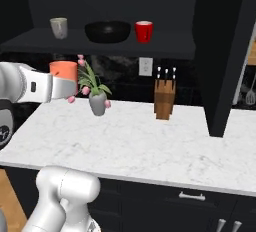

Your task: Gather all objects into one cabinet and sort the glasses and bowls to opposite sides.

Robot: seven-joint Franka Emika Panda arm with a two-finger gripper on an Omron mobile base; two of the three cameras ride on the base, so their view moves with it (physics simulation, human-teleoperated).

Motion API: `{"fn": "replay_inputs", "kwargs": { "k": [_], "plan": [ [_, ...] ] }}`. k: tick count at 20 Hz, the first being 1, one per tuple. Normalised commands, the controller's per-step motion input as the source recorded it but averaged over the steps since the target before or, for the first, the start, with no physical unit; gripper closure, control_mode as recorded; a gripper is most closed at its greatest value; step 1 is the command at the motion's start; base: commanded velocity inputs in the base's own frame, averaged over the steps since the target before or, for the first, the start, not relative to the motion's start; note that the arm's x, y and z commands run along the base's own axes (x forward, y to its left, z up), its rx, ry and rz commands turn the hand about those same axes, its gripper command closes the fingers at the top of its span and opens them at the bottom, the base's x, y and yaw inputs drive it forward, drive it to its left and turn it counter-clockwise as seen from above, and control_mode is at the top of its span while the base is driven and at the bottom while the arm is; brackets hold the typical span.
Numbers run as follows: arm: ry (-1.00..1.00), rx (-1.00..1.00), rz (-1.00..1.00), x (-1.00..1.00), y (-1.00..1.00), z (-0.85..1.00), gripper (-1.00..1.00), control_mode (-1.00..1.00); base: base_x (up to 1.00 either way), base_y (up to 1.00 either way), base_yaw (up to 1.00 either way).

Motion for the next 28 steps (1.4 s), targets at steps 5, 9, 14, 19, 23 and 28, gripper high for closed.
{"fn": "replay_inputs", "kwargs": {
  "k": [5,9,14,19,23,28],
  "plan": [
    [0.00,0.00,0.00,0.00,0.00,0.00,1.00,1.00,0.21,-0.31,0.00],
    [0.00,0.00,0.00,0.00,0.00,0.00,1.00,1.00,0.45,-0.07,0.00],
    [0.00,0.00,0.00,0.00,0.00,0.00,1.00,1.00,0.47,0.00,0.00],
    [0.00,0.00,0.00,0.00,0.00,0.00,1.00,1.00,0.29,0.00,0.00],
    [0.00,0.00,0.01,-0.05,0.01,0.00,1.00,-1.00,0.00,0.00,0.00],
    [0.06,0.00,0.31,-0.06,0.75,0.06,1.00,-1.00,0.00,0.00,0.00]
  ]
}}
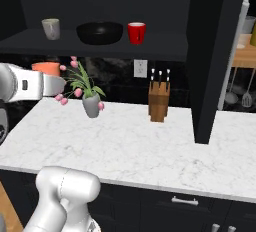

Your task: Gather all objects into one cabinet and sort the glasses and bowls to opposite sides.

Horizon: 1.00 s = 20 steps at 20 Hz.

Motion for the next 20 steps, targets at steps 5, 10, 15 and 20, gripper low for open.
{"fn": "replay_inputs", "kwargs": {
  "k": [5,10,15,20],
  "plan": [
    [0.13,0.01,0.43,0.10,0.82,0.20,1.00,-1.00,0.00,0.00,0.00],
    [0.00,0.02,0.33,0.17,0.65,0.38,1.00,-1.00,0.00,0.00,0.00],
    [-0.01,0.02,0.15,0.04,0.49,0.26,1.00,-1.00,0.00,0.00,0.00],
    [-0.06,0.01,-0.04,0.28,0.24,0.16,1.00,-1.00,0.00,0.00,0.00]
  ]
}}
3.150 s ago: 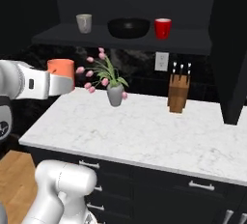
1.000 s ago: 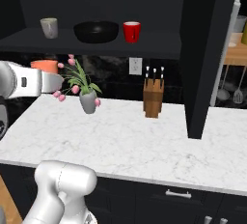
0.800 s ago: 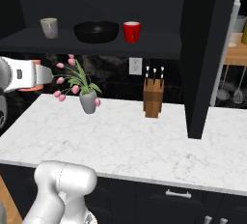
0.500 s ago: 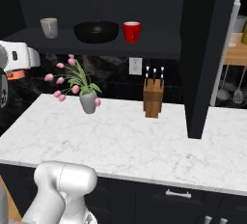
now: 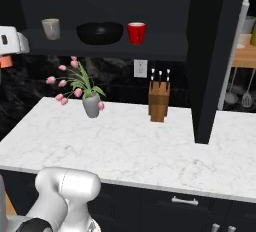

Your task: Gather all objects into one cabinet and sort the glasses and bowls to opposite sides.

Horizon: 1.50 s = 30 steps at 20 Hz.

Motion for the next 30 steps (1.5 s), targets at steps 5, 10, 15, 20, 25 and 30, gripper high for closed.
{"fn": "replay_inputs", "kwargs": {
  "k": [5,10,15,20,25,30],
  "plan": [
    [-0.03,0.05,-0.03,0.48,0.27,0.16,1.00,-1.00,0.00,0.00,0.00],
    [0.00,0.08,0.00,0.54,0.29,0.06,1.00,-1.00,0.00,0.00,0.00],
    [0.00,0.03,-0.01,0.54,0.30,0.00,1.00,-1.00,0.00,0.00,0.00],
    [0.00,0.00,0.00,0.46,0.27,-0.22,1.00,-1.00,0.00,0.00,0.00],
    [0.00,0.03,0.00,0.42,0.06,-0.41,1.00,-1.00,0.00,0.00,0.00],
    [0.00,0.01,0.00,0.48,0.05,-0.24,1.00,-1.00,0.00,0.00,0.00]
  ]
}}
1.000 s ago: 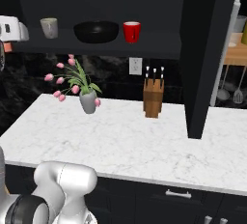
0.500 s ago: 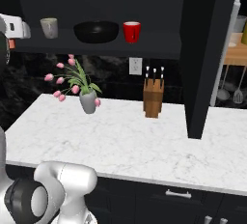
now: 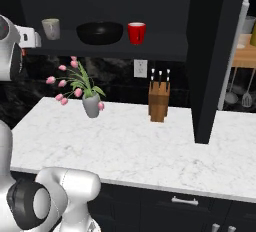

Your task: Gather all objects into one cabinet and sort the glasses and bowls to opposite sides.

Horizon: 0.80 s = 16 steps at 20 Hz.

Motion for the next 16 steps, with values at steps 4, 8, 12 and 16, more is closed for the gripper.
{"fn": "replay_inputs", "kwargs": {
  "k": [4,8,12,16],
  "plan": [
    [0.02,0.00,0.00,0.38,0.26,-0.09,1.00,-1.00,0.00,0.00,0.00],
    [0.00,0.00,0.00,0.35,0.23,0.00,1.00,-1.00,0.00,0.00,0.00],
    [0.00,0.00,0.00,0.42,0.22,0.00,1.00,-1.00,0.00,0.00,0.00],
    [0.00,0.00,-0.03,0.49,0.23,0.00,1.00,-1.00,0.00,0.00,0.00]
  ]
}}
